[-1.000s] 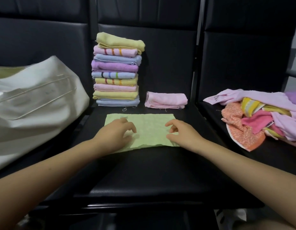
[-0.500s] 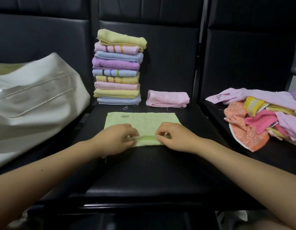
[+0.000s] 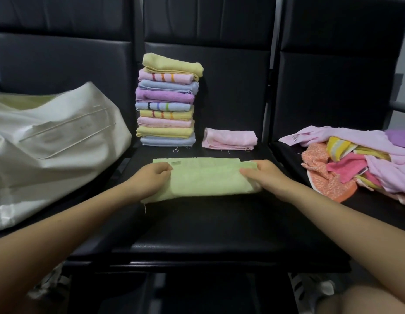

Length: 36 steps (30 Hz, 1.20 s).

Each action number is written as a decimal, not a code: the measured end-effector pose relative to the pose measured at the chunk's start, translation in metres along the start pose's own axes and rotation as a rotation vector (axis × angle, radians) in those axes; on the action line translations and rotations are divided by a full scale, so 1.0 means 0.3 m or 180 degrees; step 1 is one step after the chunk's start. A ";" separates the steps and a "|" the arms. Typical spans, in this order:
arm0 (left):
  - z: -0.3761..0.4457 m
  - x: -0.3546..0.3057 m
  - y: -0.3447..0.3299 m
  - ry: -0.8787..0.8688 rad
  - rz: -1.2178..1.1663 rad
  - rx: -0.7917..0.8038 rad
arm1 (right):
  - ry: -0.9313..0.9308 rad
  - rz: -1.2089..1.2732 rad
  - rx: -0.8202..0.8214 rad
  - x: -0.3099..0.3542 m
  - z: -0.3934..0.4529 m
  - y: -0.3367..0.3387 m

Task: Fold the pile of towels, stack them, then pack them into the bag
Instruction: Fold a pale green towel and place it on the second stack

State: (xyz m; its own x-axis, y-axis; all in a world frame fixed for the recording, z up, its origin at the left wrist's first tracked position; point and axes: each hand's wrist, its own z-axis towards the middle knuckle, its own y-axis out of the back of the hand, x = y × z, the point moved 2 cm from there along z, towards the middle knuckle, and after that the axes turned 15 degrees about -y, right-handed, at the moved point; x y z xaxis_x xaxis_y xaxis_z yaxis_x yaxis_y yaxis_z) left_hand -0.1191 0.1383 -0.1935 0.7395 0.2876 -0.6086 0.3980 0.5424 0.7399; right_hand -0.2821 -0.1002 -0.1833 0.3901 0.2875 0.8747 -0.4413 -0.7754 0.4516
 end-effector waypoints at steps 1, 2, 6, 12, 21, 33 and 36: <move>-0.005 -0.017 -0.009 -0.0066 0.0079 0.0084 | -0.0120 0.0094 0.0017 -0.005 -0.003 0.007; -0.012 -0.033 -0.019 -0.0140 0.0205 0.0198 | -0.0232 0.0144 0.0025 -0.013 -0.005 0.014; -0.034 -0.040 -0.045 -0.0405 0.0829 0.0633 | -0.0405 -0.0274 -0.0045 -0.043 -0.014 0.039; 0.021 0.015 -0.006 -0.0153 0.0749 0.0301 | -0.0304 -0.0315 -0.0410 -0.043 0.028 0.033; 0.155 0.132 0.008 0.0349 0.1255 -0.0277 | -0.0431 -0.0877 -0.1257 -0.024 0.223 -0.037; 0.129 0.111 -0.055 0.0099 0.1604 -0.0505 | -0.0608 -0.1953 -0.1634 -0.067 0.177 -0.052; 0.125 0.026 -0.086 -0.0134 0.1408 -0.0423 | -0.1053 -0.2283 -0.1578 -0.073 0.151 -0.016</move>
State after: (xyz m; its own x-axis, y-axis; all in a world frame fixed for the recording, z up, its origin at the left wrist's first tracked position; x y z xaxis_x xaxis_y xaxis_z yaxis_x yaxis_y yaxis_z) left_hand -0.1031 0.0970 -0.2066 0.8451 0.4832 -0.2286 -0.0316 0.4720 0.8810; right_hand -0.2518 -0.1283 -0.2125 0.8797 0.3708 0.2976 -0.2707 -0.1239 0.9546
